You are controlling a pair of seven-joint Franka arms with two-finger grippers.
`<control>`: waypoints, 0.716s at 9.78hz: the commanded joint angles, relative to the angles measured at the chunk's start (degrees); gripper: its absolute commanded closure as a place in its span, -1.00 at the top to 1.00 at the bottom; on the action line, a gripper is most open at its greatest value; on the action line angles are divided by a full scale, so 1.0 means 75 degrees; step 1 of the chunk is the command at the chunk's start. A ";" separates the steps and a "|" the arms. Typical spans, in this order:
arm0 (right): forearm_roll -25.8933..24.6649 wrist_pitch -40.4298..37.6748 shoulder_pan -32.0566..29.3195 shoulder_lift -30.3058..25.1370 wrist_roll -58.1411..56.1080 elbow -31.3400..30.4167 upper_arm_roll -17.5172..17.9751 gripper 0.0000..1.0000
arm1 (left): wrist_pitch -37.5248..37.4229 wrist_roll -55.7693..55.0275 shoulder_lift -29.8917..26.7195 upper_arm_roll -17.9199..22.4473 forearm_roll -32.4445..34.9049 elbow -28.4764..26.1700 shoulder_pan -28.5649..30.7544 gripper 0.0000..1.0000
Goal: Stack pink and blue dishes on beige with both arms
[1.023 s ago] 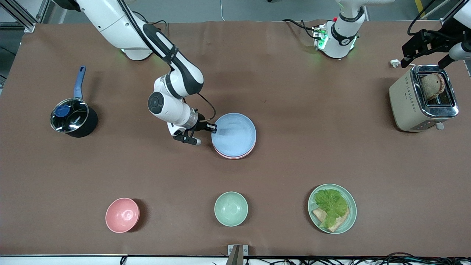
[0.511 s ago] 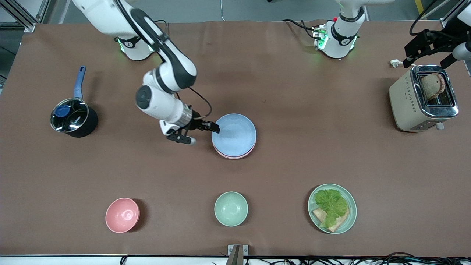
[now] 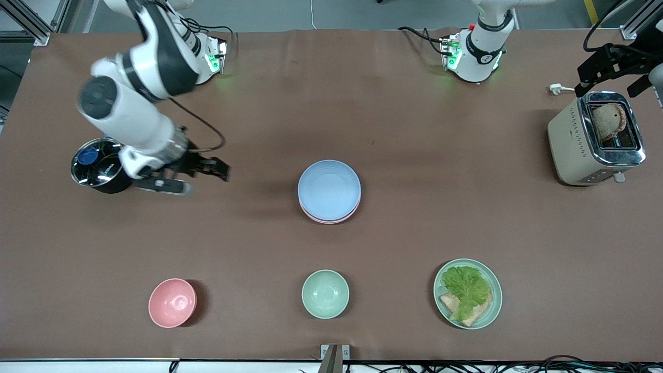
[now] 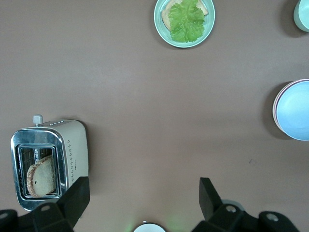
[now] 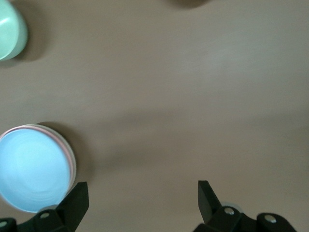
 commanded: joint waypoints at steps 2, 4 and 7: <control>-0.0681 -0.2003 -0.0008 -0.0219 -0.0828 0.1894 -0.1238 1.00 | 0.0031 0.0105 0.0020 0.0030 -0.0028 -0.0249 0.0052 1.00; -0.0669 -0.2944 -0.0905 -0.0219 -0.1747 0.2834 -0.1185 1.00 | 0.0020 0.0095 0.0148 -0.0016 -0.0027 -0.0354 0.0017 1.00; -0.0377 -0.3846 -0.1110 -0.0242 -0.2286 0.3388 -0.1602 1.00 | 0.0253 0.0036 0.0219 -0.0040 -0.0039 -0.0659 -0.0007 1.00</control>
